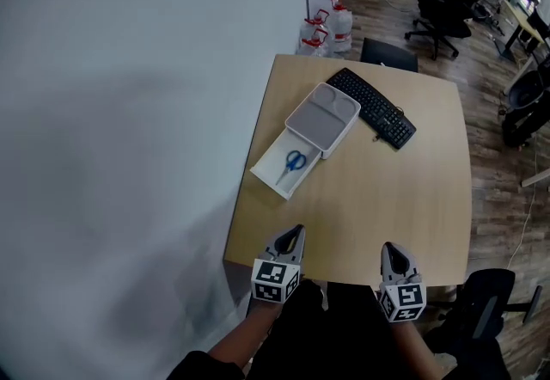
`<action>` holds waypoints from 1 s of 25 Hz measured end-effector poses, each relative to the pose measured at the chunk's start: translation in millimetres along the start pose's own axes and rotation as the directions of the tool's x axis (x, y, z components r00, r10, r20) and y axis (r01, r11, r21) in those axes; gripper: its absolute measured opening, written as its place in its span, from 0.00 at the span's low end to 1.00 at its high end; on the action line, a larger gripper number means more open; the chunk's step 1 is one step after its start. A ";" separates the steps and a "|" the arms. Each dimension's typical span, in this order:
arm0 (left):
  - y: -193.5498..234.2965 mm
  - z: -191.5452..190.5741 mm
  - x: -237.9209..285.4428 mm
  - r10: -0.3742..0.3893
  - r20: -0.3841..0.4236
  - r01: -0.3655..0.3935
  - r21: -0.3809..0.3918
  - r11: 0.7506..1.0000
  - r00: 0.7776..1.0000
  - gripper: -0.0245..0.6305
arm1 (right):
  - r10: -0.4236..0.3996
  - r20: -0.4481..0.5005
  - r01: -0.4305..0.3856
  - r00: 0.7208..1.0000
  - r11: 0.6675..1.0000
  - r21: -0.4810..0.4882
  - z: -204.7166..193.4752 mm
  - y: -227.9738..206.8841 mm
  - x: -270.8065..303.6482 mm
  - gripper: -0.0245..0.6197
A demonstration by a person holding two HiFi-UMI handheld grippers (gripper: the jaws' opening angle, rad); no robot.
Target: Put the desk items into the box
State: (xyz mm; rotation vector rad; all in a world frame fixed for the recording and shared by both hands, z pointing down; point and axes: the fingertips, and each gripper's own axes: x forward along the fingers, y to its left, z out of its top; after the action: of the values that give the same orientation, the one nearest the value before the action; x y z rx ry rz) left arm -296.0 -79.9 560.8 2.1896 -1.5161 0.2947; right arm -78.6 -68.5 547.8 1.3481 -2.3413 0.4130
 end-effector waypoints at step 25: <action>-393.3 -27.5 -41.9 -0.009 0.133 -0.003 0.088 0.996 0.991 0.06 | 0.054 0.166 -0.059 0.985 0.998 0.026 -50.2 -152.5 -252.5 0.13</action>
State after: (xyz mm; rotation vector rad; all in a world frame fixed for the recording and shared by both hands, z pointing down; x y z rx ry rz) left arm 54.6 81.5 470.1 2.3213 -1.5981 0.2212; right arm 178.0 68.5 477.6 1.3806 -2.5224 0.3681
